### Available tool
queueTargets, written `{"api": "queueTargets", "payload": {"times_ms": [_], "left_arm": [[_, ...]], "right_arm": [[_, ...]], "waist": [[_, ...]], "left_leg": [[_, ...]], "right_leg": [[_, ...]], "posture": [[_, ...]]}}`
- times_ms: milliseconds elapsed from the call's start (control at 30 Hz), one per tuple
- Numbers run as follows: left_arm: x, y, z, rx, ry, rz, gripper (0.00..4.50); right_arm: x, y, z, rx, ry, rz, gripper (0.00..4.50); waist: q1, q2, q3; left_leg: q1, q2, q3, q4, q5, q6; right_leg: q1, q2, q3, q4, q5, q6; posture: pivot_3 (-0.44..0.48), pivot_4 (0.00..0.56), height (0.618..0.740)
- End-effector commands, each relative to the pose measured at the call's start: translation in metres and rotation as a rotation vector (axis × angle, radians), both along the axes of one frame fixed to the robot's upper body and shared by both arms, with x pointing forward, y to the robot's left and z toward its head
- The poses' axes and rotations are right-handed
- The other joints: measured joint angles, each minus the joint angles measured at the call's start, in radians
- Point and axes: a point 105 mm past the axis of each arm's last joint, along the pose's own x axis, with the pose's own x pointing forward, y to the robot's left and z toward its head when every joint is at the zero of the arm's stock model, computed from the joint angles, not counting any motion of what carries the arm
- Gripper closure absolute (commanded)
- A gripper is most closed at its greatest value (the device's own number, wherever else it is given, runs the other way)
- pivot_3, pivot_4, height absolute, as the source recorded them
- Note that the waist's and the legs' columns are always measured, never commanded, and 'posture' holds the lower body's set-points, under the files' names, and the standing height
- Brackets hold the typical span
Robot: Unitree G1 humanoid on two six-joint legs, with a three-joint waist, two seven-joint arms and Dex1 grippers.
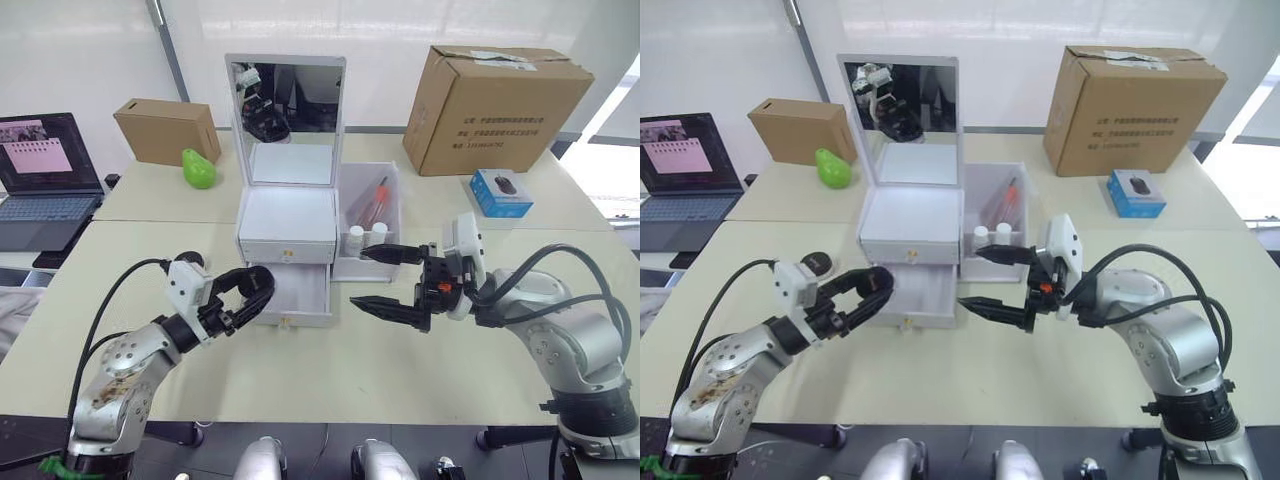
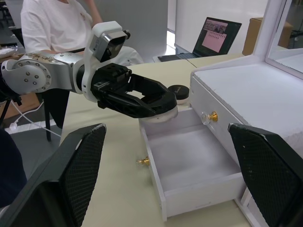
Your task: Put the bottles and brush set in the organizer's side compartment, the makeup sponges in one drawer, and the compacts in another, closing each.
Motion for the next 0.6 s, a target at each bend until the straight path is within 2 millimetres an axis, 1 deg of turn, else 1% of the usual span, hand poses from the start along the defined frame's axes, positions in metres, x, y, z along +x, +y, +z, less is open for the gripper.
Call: {"api": "queueTargets", "payload": {"times_ms": [33, 267, 300, 333, 433, 533, 600], "left_arm": [[0.0035, 0.0009, 0.0033, 0.027, -0.026, 0.003, 1.60], [0.0061, 0.0013, 0.0005, 0.042, -0.019, 0.001, 1.60], [0.0063, 0.0012, -0.0005, 0.044, -0.015, 0.001, 1.04], [0.0065, 0.0012, -0.0029, 0.048, -0.002, 0.004, 0.86], [0.0081, 0.0026, -0.0053, 0.053, 0.010, 0.023, 0.04], [0.0095, 0.0039, -0.0014, 0.011, 0.023, 0.028, 0.04], [0.0107, 0.0092, 0.0014, 0.008, 0.011, 0.049, 0.04]], "right_arm": [[-0.0056, 0.0009, 0.0093, 0.008, -0.054, 0.000, 0.00], [-0.0057, -0.0011, 0.0091, 0.004, -0.055, -0.018, 0.00], [-0.0056, -0.0014, 0.0091, 0.005, -0.055, -0.021, 0.00], [-0.0055, -0.0016, 0.0090, 0.004, -0.056, -0.023, 0.00], [-0.0053, -0.0021, 0.0092, 0.005, -0.056, -0.027, 0.00], [-0.0042, -0.0040, 0.0108, 0.012, -0.057, -0.035, 0.00], [-0.0032, -0.0064, 0.0122, 0.016, -0.058, -0.044, 0.00]], "waist": [[-0.003, 0.000, 0.000], [-0.003, 0.000, 0.000], [-0.003, 0.000, 0.000], [-0.003, 0.000, 0.000], [-0.003, 0.000, 0.000], [-0.003, 0.000, 0.000], [-0.003, 0.000, 0.000]], "left_leg": [[0.000, 0.000, 0.000, 0.000, 0.000, 0.000], [0.000, 0.000, -0.001, 0.000, 0.000, 0.000], [0.000, 0.000, 0.000, 0.000, 0.000, 0.000], [0.000, 0.000, 0.000, 0.000, 0.000, 0.000], [0.000, 0.000, 0.000, 0.000, 0.000, 0.000], [0.000, 0.000, -0.001, 0.000, 0.000, 0.000], [0.000, 0.000, -0.001, 0.000, 0.000, 0.000]], "right_leg": [[0.000, 0.000, 0.000, 0.000, 0.000, 0.000], [0.000, 0.000, 0.000, 0.000, 0.000, 0.000], [0.000, 0.000, 0.000, 0.000, 0.000, 0.000], [0.000, 0.000, 0.000, 0.000, 0.000, 0.000], [0.000, 0.000, 0.000, 0.000, 0.000, 0.001], [0.000, 0.000, 0.000, 0.000, 0.000, 0.001], [0.000, 0.000, 0.000, 0.000, 0.000, 0.001]], "posture": [[0.000, 0.150, 0.740], [0.000, 0.150, 0.740], [0.000, 0.150, 0.740], [0.000, 0.150, 0.740], [0.000, 0.150, 0.740], [0.000, 0.150, 0.740], [0.000, 0.150, 0.740]]}}
